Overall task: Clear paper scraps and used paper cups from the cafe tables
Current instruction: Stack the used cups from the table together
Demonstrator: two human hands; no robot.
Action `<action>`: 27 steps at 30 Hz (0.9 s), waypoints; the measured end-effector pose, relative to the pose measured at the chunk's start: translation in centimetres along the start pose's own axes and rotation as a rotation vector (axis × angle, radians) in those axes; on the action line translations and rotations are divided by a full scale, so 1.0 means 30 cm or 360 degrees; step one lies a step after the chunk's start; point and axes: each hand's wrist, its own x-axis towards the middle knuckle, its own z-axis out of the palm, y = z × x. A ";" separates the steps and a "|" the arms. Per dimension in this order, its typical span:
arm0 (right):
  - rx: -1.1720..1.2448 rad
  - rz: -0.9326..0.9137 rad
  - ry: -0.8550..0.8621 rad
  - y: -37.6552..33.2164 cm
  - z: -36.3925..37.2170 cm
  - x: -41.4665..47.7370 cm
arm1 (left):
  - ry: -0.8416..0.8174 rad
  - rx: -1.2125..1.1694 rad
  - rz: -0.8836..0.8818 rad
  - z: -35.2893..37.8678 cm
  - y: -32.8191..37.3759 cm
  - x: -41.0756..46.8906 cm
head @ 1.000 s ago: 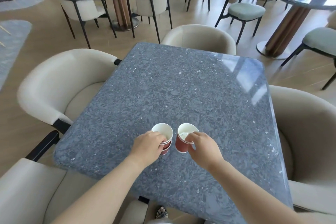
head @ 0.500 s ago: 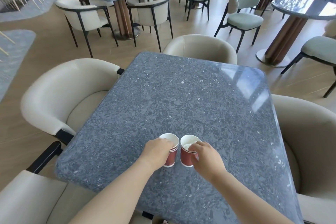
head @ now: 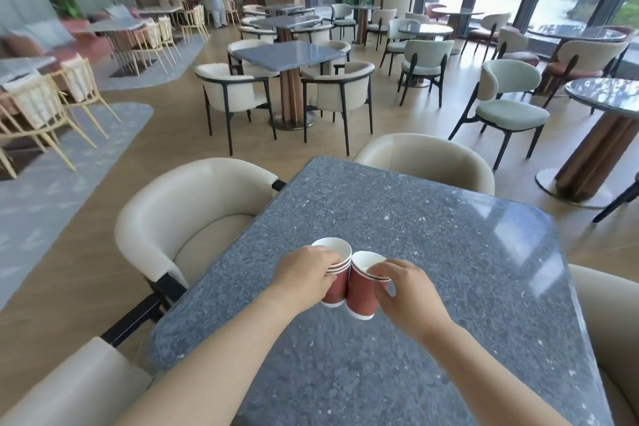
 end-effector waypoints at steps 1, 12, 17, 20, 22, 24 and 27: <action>0.0009 -0.0034 0.0003 -0.020 -0.006 0.014 | 0.0044 -0.0015 -0.0023 -0.021 -0.010 -0.007; 0.0083 -0.0103 0.0098 -0.161 -0.021 -0.006 | 0.0272 -0.0037 0.0067 -0.122 -0.060 -0.092; 0.0053 0.0108 0.0216 -0.141 -0.033 -0.118 | 0.0192 -0.0045 0.0279 -0.093 0.010 -0.084; -0.0004 0.0240 0.0286 -0.117 -0.069 -0.206 | 0.0155 -0.0061 0.0417 -0.070 0.089 -0.074; -0.0048 0.0330 0.0350 -0.094 -0.109 -0.279 | 0.0125 -0.0075 0.0509 -0.052 0.165 -0.074; -0.0071 0.0427 0.0435 -0.071 -0.157 -0.362 | 0.0089 -0.0093 0.0610 -0.030 0.253 -0.080; -0.0122 0.0561 0.0571 -0.038 -0.229 -0.516 | 0.0050 -0.0146 0.0774 0.005 0.404 -0.109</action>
